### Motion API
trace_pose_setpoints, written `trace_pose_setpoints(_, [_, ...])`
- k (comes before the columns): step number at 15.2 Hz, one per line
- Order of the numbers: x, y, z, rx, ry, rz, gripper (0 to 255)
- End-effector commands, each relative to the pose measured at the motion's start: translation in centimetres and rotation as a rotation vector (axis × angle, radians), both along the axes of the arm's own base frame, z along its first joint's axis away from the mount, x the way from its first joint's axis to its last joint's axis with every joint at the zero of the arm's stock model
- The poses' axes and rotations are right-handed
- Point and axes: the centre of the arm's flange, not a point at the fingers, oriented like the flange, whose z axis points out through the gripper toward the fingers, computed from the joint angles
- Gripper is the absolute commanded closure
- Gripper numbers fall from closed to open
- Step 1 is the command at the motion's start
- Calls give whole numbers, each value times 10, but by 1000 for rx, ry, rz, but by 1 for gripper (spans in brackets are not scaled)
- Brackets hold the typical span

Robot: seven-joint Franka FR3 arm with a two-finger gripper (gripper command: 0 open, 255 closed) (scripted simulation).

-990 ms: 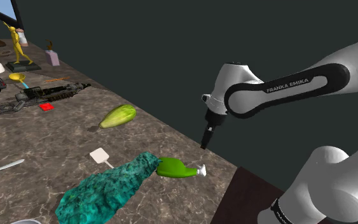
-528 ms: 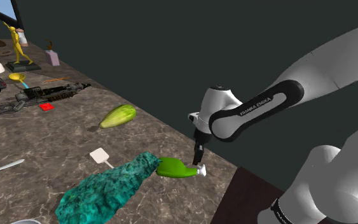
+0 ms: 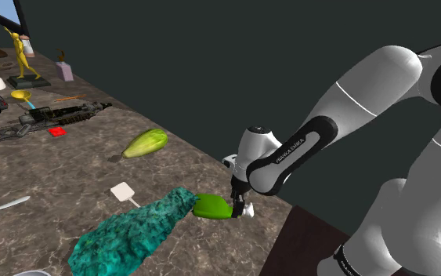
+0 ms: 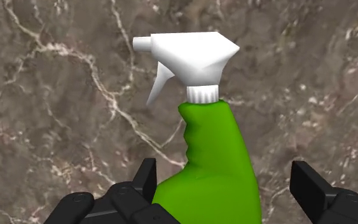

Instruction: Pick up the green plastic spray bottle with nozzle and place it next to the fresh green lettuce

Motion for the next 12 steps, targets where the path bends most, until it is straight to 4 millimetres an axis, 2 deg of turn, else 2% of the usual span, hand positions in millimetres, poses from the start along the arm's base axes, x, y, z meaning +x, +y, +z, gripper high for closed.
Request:
trace_pose_setpoints(1, [-1, 0, -11, 0, -1, 2, 0])
trace_pose_setpoints(3, [-2, 1, -25, 0, -1, 2, 0])
trace_pose_setpoints(11, [-2, 1, -25, 0, -1, 2, 0])
trace_pose_setpoints(12, [-2, 1, -25, 0, -1, 2, 255])
